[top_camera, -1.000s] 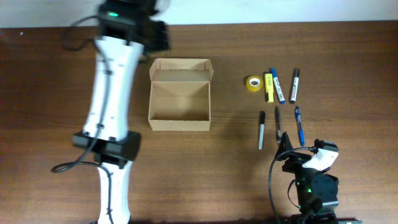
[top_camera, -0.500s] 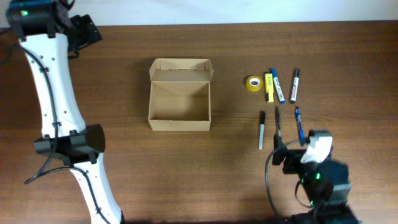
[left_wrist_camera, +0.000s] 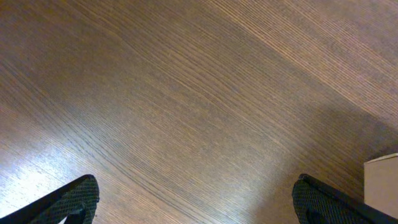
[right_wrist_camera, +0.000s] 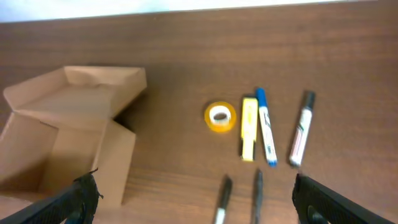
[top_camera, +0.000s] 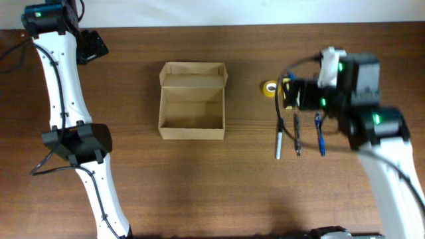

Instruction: Pack container

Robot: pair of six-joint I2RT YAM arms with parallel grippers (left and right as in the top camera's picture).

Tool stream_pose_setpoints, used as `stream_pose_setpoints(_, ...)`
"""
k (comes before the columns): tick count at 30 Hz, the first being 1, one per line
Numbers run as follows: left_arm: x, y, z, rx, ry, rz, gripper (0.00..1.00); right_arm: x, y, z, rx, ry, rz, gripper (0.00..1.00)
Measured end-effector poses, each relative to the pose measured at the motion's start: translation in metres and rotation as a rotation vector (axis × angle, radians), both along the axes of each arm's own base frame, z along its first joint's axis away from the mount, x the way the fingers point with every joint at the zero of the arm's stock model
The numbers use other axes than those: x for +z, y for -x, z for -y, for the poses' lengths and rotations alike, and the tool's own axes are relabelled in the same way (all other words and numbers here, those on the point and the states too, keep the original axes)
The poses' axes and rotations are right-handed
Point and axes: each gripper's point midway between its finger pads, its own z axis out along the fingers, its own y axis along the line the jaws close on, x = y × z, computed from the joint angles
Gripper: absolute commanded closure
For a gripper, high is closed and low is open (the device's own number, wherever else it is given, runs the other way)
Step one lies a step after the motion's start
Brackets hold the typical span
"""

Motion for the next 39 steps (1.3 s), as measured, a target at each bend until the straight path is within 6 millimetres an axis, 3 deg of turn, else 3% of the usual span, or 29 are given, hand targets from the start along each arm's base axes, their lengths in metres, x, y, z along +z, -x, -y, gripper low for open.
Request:
stream_pose_setpoints(5,0.0,0.0,0.0,0.0,0.0,0.002,0.0,-0.02,-0.043,-0.016,0.023,0.031,-0.121,0.01)
stream_pose_setpoints(7,0.0,0.0,0.0,0.0,-0.001,0.001,0.0,-0.043,-0.064,-0.029,0.042,0.066,-0.199,0.01)
stream_pose_setpoints(12,0.0,0.0,0.0,0.0,-0.001,0.001,0.0,-0.098,-0.095,-0.046,0.064,0.1,-0.325,0.0)
stream_pose_setpoints(17,0.0,0.0,0.0,0.0,-0.001,0.001,0.0,-0.162,-0.105,-0.043,0.053,0.129,-0.451,0.04)
stream_pose_setpoints(21,0.0,0.0,0.0,0.0,-0.001,0.001,0.0,-0.201,-0.104,-0.04,0.051,0.142,-0.529,0.09)
stream_pose_setpoints(26,0.0,0.0,0.0,0.0,-0.001,0.001,0.0,-0.219,-0.112,-0.043,0.058,0.133,-0.529,0.18)
stream_pose_setpoints(32,0.0,0.0,0.0,0.0,-0.001,0.001,0.0,-0.216,-0.122,-0.047,0.063,0.114,-0.487,0.2)
stream_pose_setpoints(39,0.0,0.0,0.0,0.0,-0.001,0.001,0.0,-0.228,-0.124,-0.049,0.066,0.112,-0.5,0.38)
